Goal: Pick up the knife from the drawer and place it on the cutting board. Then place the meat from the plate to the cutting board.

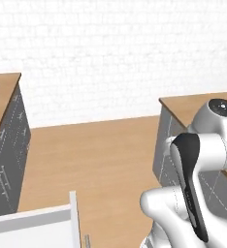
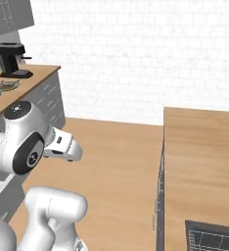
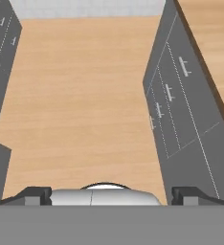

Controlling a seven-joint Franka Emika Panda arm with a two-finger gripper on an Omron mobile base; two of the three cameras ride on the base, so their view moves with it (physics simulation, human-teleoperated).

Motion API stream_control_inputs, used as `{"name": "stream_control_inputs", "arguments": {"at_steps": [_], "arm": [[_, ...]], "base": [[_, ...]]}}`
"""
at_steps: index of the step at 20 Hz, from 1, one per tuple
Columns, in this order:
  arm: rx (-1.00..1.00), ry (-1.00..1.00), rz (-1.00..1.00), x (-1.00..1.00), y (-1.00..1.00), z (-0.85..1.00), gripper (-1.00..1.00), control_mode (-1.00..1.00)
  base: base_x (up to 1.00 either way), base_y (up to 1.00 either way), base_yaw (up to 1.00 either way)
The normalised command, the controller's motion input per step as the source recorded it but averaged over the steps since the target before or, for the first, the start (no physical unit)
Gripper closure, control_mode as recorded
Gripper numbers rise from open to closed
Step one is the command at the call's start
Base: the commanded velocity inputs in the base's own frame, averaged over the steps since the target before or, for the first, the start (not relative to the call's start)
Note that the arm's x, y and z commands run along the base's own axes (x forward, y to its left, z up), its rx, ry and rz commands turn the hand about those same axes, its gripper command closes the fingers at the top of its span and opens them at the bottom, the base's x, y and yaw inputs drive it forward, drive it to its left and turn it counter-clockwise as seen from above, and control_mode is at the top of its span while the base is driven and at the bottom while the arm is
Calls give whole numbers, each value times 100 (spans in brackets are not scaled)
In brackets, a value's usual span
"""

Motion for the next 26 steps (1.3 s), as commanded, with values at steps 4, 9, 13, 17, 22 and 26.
{"name": "stream_control_inputs", "arguments": {"at_steps": [4, 9, 13, 17, 22, 26], "arm": [[0, 0, 0, 0, 0, 0, -100, 100], [0, 0, 0, 0, 0, 0, -100, 100], [0, 0, 0, 0, 0, 0, -100, 100], [0, 0, 0, 0, 0, 0, -100, 100], [0, 0, 0, 0, 0, 0, -100, 100], [0, 0, 0, 0, 0, 0, -100, 100]], "base": [[100, -21, 19], [100, -21, 20], [100, -21, 18], [100, -4, 19], [100, 0, 34], [100, 4, 50]]}}
